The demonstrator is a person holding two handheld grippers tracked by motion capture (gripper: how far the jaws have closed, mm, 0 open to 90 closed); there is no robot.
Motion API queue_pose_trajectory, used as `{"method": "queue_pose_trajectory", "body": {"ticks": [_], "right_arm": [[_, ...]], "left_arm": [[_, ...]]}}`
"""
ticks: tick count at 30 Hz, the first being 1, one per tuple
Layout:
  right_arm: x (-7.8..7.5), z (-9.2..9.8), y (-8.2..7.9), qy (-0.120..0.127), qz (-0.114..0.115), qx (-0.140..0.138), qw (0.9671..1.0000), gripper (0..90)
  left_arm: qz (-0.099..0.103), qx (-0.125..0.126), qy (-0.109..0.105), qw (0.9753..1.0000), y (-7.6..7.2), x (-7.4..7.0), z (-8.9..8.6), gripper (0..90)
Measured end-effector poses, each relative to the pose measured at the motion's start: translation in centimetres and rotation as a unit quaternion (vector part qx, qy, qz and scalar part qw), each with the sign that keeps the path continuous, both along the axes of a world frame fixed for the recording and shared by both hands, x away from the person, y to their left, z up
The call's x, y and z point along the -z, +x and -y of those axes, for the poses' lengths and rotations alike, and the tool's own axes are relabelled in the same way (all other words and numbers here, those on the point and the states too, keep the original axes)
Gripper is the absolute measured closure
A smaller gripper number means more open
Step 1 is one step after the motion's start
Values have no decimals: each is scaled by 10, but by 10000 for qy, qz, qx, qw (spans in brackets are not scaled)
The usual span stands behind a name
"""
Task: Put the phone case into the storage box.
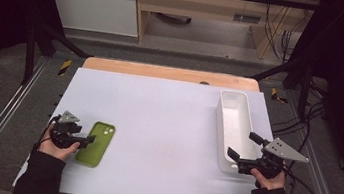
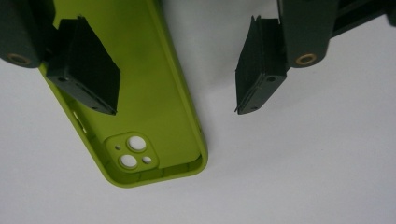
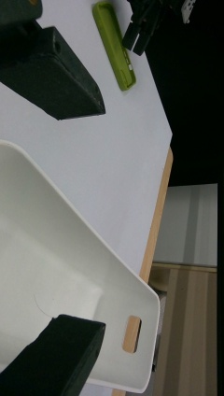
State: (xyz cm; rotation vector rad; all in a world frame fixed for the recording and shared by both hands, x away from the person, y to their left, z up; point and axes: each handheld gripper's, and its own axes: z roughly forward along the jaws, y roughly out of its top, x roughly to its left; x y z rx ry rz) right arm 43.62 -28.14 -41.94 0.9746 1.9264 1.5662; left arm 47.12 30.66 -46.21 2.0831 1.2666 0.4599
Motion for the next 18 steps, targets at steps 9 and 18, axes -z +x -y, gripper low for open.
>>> {"method": "queue_pose_trajectory", "body": {"ticks": [9, 18], "right_arm": [[0, 0, 0, -2, -7, -1, 10000, 4], [0, 0, 0, 0, -8, 1, 10000, 4]], "left_arm": [[-72, -29, 139, 9999, -1, 0, 1, 477], [-178, -62, 160, 9997, -1, 1, 2, 590]]}}
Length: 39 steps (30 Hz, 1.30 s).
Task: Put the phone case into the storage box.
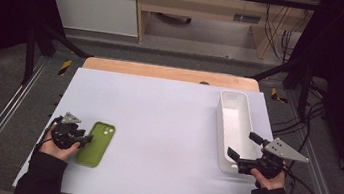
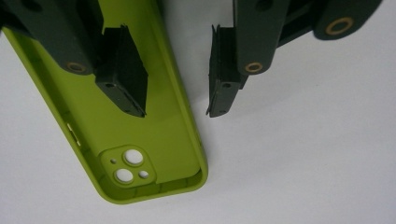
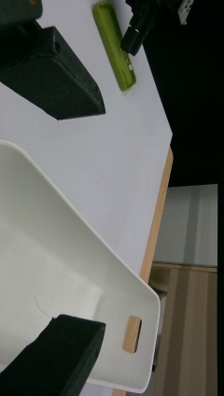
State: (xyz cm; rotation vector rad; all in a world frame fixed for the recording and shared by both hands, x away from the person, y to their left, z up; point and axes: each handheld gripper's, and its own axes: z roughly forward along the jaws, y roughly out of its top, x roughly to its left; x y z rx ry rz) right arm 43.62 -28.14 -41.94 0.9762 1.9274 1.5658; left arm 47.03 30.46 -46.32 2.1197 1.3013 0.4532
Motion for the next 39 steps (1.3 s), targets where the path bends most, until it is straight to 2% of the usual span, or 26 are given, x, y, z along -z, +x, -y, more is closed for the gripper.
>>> {"method": "queue_pose_trajectory", "body": {"ticks": [8, 18, 28, 39], "right_arm": [[0, 0, 0, -3, 20, 3, 10000, 4], [0, 0, 0, -7, 19, 1, 10000, 4], [0, 0, 0, 0, 12, 4, 10000, 4], [0, 0, 0, -2, 11, 4, 10000, 4]], "left_arm": [[-42, -26, 39, 10000, 0, 1, 1, 665], [-36, -71, 22, 10000, 1, 1, 1, 728], [-125, -174, -43, 9998, 1, 1, 2, 819], [-108, -260, 17, 9996, 0, 0, 4, 837]]}}
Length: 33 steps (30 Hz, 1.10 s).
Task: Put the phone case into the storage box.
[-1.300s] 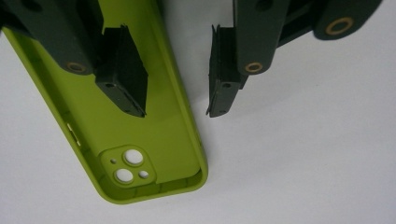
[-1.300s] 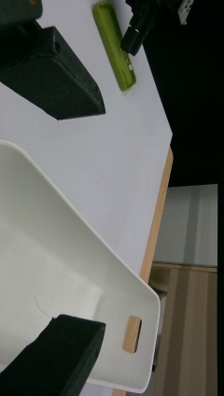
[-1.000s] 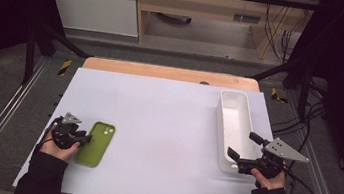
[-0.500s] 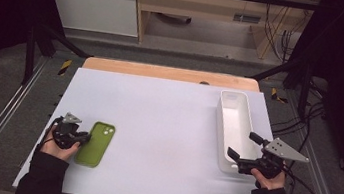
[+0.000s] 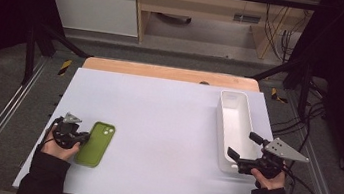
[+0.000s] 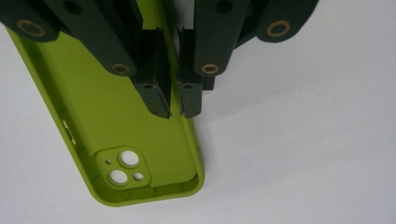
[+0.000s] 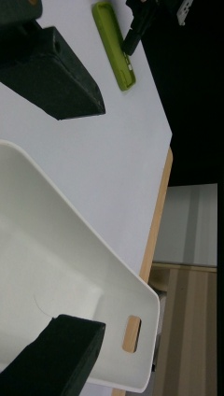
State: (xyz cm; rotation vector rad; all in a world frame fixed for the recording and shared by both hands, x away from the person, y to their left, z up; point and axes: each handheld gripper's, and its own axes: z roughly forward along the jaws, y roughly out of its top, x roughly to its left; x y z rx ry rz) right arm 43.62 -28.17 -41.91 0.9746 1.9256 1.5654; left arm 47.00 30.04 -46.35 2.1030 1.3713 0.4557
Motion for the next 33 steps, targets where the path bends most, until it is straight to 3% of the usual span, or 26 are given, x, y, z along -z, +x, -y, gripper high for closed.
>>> {"method": "queue_pose_trajectory", "body": {"ticks": [25, 33], "right_arm": [[0, 0, 0, -1, 6, 5, 10000, 4], [-1, 1, 0, 12, 7, 10, 10000, 4]], "left_arm": [[87, -54, 84, 9999, 0, -1, 0, 879], [271, -59, -77, 9996, -4, -11, -2, 887]]}}
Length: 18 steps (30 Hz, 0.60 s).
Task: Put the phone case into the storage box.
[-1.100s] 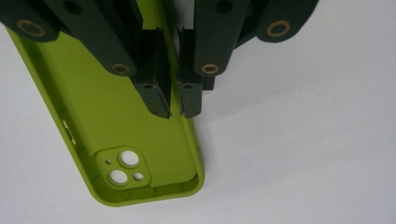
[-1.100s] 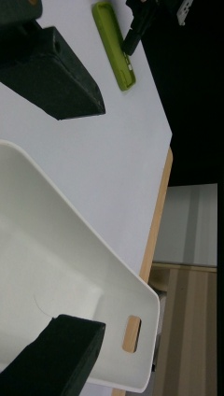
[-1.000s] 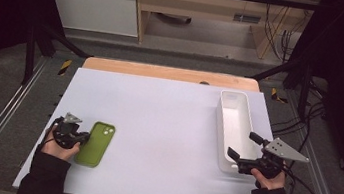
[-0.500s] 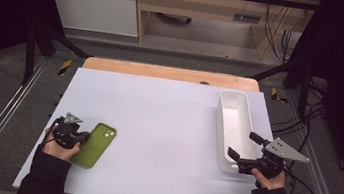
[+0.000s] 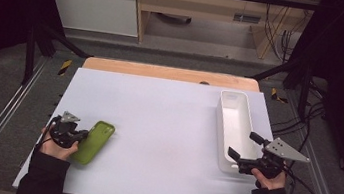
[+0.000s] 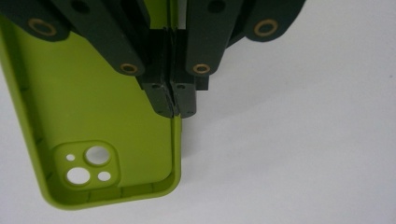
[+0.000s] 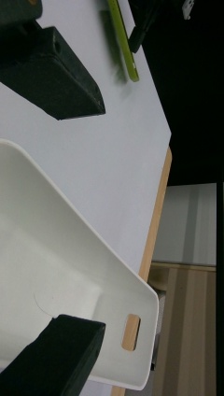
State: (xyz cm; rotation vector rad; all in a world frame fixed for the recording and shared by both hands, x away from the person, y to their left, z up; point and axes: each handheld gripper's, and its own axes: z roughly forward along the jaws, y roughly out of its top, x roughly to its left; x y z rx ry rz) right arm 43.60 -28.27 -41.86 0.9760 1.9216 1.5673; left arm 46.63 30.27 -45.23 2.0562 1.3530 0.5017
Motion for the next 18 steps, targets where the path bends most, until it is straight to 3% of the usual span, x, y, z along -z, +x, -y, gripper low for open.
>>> {"method": "queue_pose_trajectory", "body": {"ticks": [18], "right_arm": [[0, 1, 0, -9, -3, 2, 10000, 4]], "left_arm": [[496, 116, -160, 9986, -9, -23, 2, 887]]}}
